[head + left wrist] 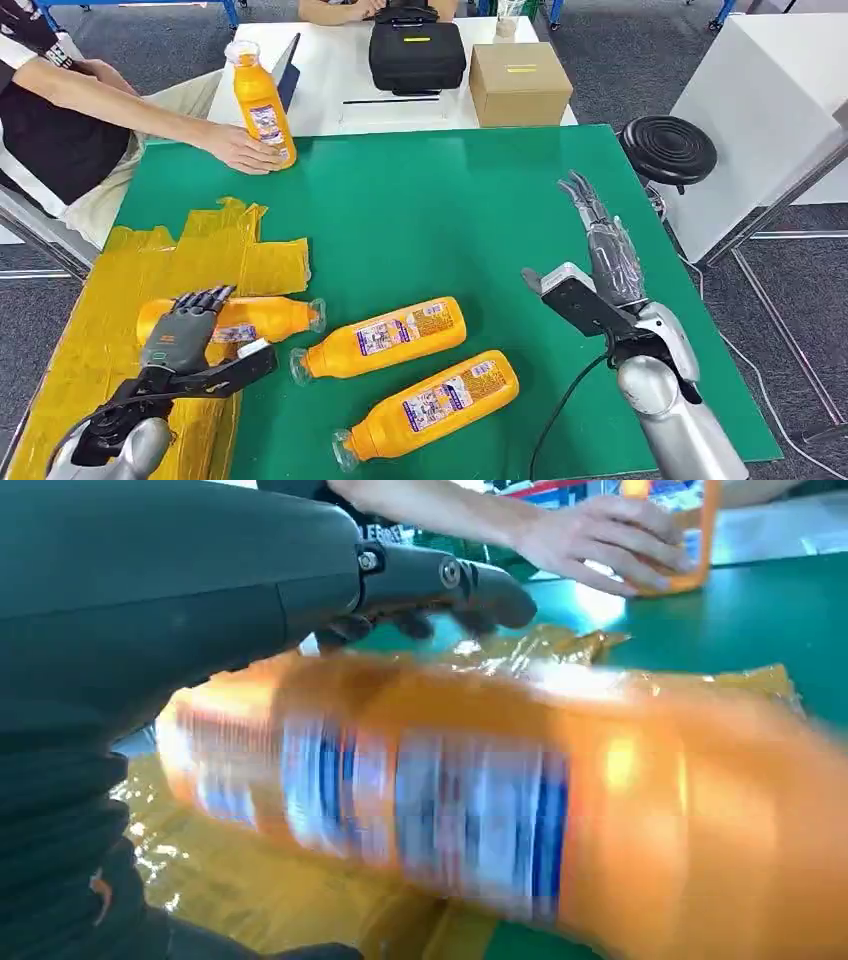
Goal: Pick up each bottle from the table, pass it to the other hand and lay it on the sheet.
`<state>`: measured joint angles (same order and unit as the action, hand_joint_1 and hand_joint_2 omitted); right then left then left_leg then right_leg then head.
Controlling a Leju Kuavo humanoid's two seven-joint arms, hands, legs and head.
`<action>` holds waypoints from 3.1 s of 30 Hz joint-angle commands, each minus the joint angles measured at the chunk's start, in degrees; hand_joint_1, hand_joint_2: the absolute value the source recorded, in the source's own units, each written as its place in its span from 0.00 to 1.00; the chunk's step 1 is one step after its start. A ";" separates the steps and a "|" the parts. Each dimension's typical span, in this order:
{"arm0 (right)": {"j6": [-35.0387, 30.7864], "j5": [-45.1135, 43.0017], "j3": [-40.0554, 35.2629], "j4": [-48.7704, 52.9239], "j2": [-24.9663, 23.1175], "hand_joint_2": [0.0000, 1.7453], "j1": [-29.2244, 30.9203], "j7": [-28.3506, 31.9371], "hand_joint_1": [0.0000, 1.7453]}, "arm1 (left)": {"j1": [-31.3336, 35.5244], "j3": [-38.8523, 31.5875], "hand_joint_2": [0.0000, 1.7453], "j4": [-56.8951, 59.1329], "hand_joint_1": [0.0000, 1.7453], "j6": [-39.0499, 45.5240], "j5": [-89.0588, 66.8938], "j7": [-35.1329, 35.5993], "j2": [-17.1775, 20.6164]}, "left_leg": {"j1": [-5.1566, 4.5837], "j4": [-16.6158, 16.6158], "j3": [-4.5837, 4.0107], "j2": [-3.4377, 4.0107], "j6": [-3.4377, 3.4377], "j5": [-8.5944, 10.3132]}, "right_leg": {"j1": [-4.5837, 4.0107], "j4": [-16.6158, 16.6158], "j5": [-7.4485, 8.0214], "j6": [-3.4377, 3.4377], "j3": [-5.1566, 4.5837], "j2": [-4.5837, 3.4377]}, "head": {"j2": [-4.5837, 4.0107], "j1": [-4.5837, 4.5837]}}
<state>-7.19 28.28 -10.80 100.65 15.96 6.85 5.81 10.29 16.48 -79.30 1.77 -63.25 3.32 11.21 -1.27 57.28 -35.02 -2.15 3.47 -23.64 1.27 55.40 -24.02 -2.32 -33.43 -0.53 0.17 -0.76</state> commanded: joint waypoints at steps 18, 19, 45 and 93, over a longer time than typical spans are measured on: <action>0.16 -0.71 -1.69 -3.45 0.81 1.00 -0.30 1.60 0.00 | 1.15 -7.92 1.00 -9.60 0.00 2.31 21.95 -9.62 0.79 | 0.21 0.12 0.18 0.17 -0.29 -0.17 | -0.23 -0.02 -0.12 0.18 0.30 0.02 | 0.00 -0.02; 0.20 -0.48 -1.94 -3.59 0.71 1.00 -0.06 1.68 0.00 | 1.25 -8.61 1.00 -10.41 0.00 2.52 24.23 -10.68 0.32 | 0.16 0.08 0.10 0.18 -0.23 -0.11 | -0.17 -0.02 -0.05 0.14 0.17 -0.03 | 0.00 0.00; 6.05 2.64 -9.62 -9.39 2.39 1.00 8.44 -0.72 0.00 | 4.98 -10.74 1.00 -10.28 0.00 5.77 42.76 -16.37 -4.88 | 0.14 0.02 0.28 0.21 -0.23 -0.07 | -0.16 -0.08 -0.05 0.13 0.37 0.01 | 0.00 0.00; 20.16 -2.27 -34.48 -20.63 5.53 1.00 19.81 0.39 0.00 | 12.42 -7.92 1.00 3.02 0.00 4.97 46.16 -15.65 -10.87 | 0.21 0.08 0.36 0.01 -0.27 -0.05 | -0.24 -0.12 -0.08 0.12 0.54 0.27 | 0.00 0.00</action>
<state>13.22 26.36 -42.08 82.71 20.46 26.59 6.75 18.89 7.15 -81.59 7.06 -17.44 -12.81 1.64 -1.27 57.31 -35.01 -2.16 3.55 -23.53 1.27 55.40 -23.94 -2.40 -33.40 -0.51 0.17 -0.77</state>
